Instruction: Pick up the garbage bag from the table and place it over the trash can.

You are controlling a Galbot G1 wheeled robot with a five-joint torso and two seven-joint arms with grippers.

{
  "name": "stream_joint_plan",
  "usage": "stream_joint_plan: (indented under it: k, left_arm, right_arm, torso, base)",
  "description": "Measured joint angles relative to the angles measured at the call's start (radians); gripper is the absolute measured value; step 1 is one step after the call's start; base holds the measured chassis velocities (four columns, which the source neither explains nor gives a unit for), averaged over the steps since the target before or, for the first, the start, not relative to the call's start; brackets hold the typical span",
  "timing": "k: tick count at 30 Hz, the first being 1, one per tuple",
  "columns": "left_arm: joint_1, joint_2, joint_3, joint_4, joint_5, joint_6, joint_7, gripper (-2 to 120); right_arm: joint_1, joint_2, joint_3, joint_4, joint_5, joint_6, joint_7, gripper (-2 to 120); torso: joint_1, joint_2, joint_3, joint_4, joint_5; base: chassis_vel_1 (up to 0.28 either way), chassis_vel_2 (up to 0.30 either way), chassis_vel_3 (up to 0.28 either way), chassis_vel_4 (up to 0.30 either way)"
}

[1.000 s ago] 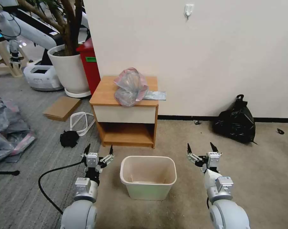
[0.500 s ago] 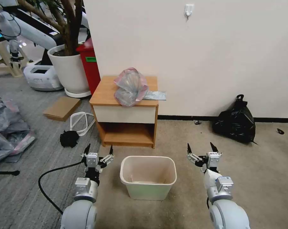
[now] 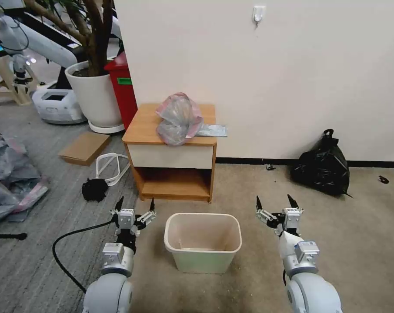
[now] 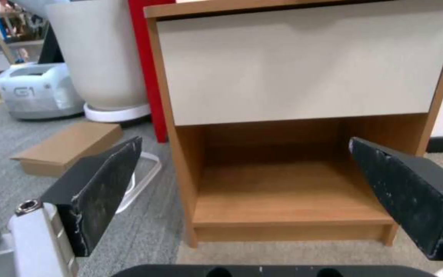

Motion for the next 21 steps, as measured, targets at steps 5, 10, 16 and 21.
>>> stream_joint_plan:
  k: [5, 10, 16, 21]
  left_arm:
    - [0.000, 0.000, 0.000, 0.000, 0.000, 0.000, 0.000, 100]
    - [0.000, 0.000, 0.000, 0.000, 0.000, 0.000, 0.000, 100]
    - [0.000, 0.000, 0.000, 0.000, 0.000, 0.000, 0.000, 100]
    - [0.000, 0.000, 0.000, 0.000, 0.000, 0.000, 0.000, 100]
  right_arm:
    - [0.000, 0.000, 0.000, 0.000, 0.000, 0.000, 0.000, 100]
    - [0.000, 0.000, 0.000, 0.000, 0.000, 0.000, 0.000, 100]
    - [0.000, 0.000, 0.000, 0.000, 0.000, 0.000, 0.000, 100]
    - [0.000, 0.000, 0.000, 0.000, 0.000, 0.000, 0.000, 100]
  torso:
    - [0.000, 0.000, 0.000, 0.0000, 0.0000]
    - [0.000, 0.000, 0.000, 0.0000, 0.0000]
    - [0.000, 0.000, 0.000, 0.0000, 0.0000]
    - [0.000, 0.000, 0.000, 0.0000, 0.0000]
  base:
    - [0.000, 0.000, 0.000, 0.000]
    - [0.000, 0.000, 0.000, 0.000]
    - [0.000, 0.000, 0.000, 0.000]
    - [0.000, 0.000, 0.000, 0.000]
